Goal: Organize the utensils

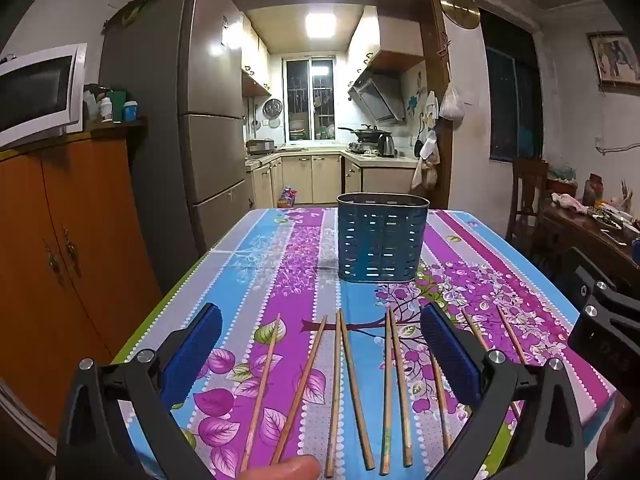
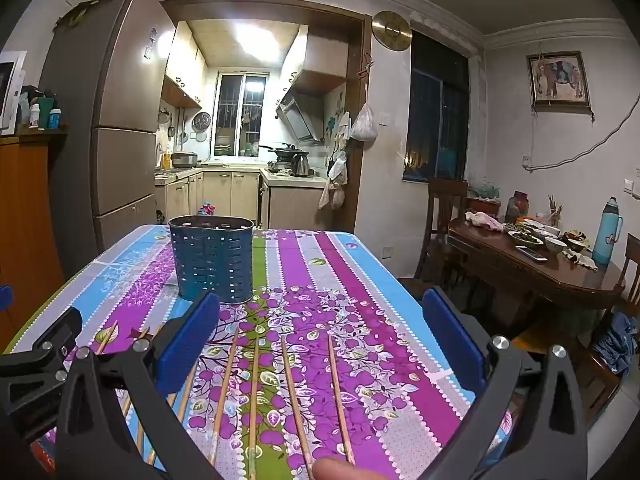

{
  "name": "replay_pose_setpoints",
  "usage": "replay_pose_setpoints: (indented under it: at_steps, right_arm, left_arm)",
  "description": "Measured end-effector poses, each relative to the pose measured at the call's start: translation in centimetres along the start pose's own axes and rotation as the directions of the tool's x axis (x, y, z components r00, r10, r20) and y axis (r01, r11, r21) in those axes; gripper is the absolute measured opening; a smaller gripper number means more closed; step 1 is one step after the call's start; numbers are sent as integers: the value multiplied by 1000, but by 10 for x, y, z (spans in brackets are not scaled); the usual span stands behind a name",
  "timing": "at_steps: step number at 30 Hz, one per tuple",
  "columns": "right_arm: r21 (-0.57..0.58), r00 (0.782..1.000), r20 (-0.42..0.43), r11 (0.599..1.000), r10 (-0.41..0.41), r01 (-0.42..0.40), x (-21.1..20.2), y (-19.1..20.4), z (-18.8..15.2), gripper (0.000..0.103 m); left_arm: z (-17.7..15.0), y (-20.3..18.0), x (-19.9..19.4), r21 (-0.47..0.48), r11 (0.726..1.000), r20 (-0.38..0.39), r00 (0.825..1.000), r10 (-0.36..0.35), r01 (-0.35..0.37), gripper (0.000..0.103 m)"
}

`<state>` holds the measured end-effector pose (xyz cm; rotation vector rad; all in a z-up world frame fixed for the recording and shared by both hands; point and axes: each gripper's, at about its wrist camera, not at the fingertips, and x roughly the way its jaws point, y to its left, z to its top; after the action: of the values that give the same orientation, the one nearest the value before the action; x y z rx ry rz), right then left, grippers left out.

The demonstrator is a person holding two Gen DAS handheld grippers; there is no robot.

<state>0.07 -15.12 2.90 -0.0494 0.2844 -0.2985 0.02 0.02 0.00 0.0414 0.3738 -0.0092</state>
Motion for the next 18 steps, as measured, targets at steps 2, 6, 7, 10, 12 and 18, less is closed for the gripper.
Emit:
replay_pose_setpoints:
  at_steps: [2,6,7,10,12,18]
  right_arm:
    - [-4,1000,0,1000,-1,1,0,0,0,98]
    - [-5,1000,0,1000,-2,2,0,0,0,98]
    - [-7,1000,-2,1000,-3,3,0,0,0,98]
    - [-6,1000,-4,1000,-1,1,0,0,0,98]
    - [-7,1000,-3,1000,0,0,0,0,1,98]
    - [-12,1000,-2,1000,-1,1,0,2,0,98]
  left_arm:
    - [0,0,0,-2,1000,-7,1000,-4,4,99]
    - [0,0,-1,2,1000,-5,1000,-4,4,100]
    - [-7,-1,-1,4,1000,-3,1000,-3,3,100]
    - [-8,-2,3,5,1000,-9,1000,-4,4,99]
    - [-11,-7,10,11,1000,-14,1000,-2,2,99]
    - [-5,-2,8,6,1000,-29,1000,8,-7,99]
